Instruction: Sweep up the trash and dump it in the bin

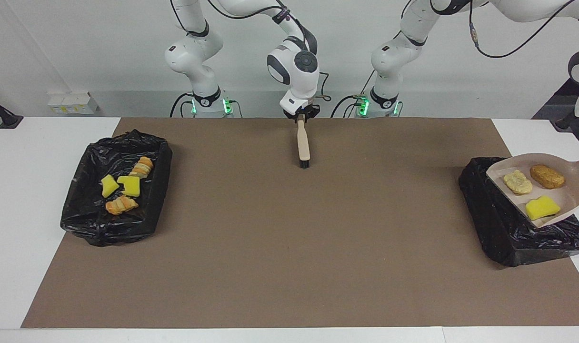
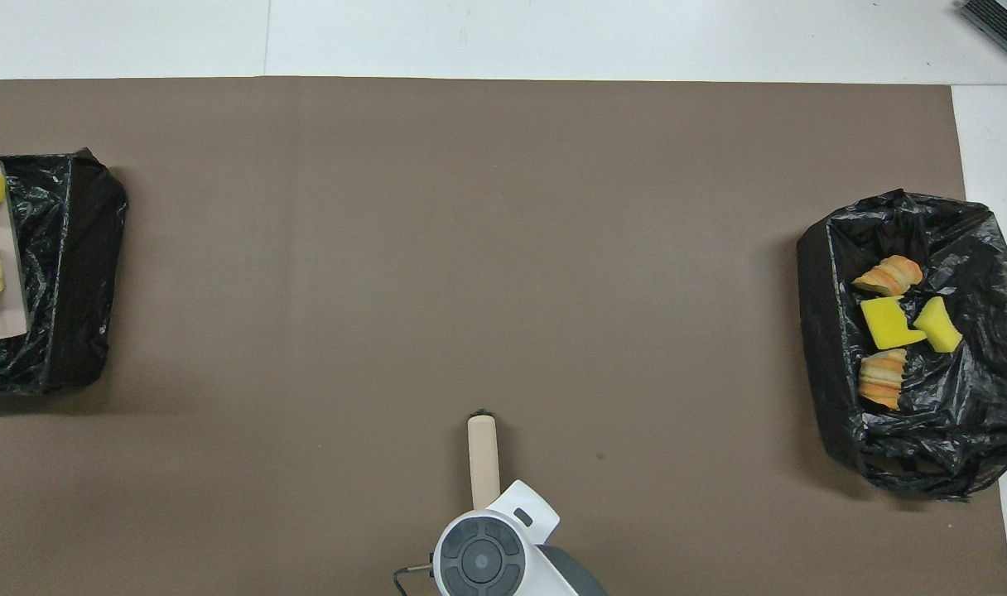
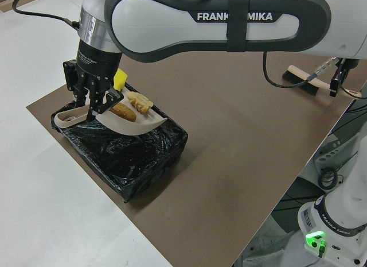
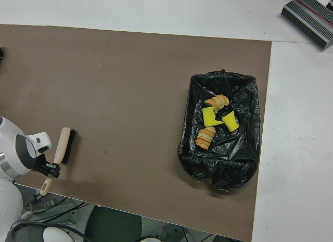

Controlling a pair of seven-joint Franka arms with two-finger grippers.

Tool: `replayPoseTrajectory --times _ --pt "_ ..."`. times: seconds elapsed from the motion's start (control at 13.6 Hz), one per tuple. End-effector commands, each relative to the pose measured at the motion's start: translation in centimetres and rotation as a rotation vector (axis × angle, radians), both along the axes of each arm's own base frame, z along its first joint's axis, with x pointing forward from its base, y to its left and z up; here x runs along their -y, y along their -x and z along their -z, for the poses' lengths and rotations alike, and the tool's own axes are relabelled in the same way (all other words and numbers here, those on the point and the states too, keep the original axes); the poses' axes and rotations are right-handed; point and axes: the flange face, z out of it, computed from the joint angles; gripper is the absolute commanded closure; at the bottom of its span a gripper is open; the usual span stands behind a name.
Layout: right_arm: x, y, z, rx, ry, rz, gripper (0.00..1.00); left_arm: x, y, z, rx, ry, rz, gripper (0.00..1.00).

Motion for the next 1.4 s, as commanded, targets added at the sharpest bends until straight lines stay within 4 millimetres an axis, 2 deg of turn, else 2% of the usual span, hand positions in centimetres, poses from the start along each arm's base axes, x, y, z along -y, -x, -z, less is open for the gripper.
replayPoseTrajectory --times 0.0,0.22,0.44,0.51,0.59,0.81,1.03,1.1,1.25,1.32 --pt "-0.8 -3.2 -2.1 -0.015 0.020 0.007 0.00 -1.1 -0.4 1.4 -0.020 -0.155 -0.005 1.00" --pt "1.4 -7.4 -6.0 0.036 -0.021 0.049 0.00 -1.5 0.0 1.1 -0.025 -0.189 -0.053 1.00" --pt "5.8 -13.7 -10.0 0.079 -0.040 0.067 0.00 -1.0 0.1 -1.4 -0.027 -0.273 -0.033 1.00" --pt "8.0 -15.9 -11.1 0.094 -0.043 0.078 0.00 -0.5 0.3 -2.5 -0.025 -0.292 -0.033 1.00" --pt "10.9 -18.6 -12.3 0.112 -0.047 0.075 0.00 -0.2 0.7 -4.1 -0.019 -0.336 -0.026 1.00" --pt "18.1 -23.3 -14.0 0.170 -0.040 0.034 0.00 1.7 0.7 -5.8 -0.028 -0.383 -0.006 1.00" --pt "25.8 -26.7 -16.0 0.209 -0.048 0.006 0.00 5.5 -0.4 -5.4 -0.064 -0.367 0.006 1.00" --pt "27.8 -27.5 -16.9 0.226 -0.048 -0.009 0.00 8.0 -0.6 -5.8 -0.057 -0.358 -0.019 1.00" --pt "32.0 -28.4 -18.3 0.247 0.003 -0.021 0.00 13.9 -0.9 -4.9 -0.046 -0.305 -0.118 1.00" --pt "34.0 -28.8 -19.0 0.262 0.024 -0.013 0.00 15.6 -0.9 -4.5 -0.049 -0.247 -0.131 1.00"
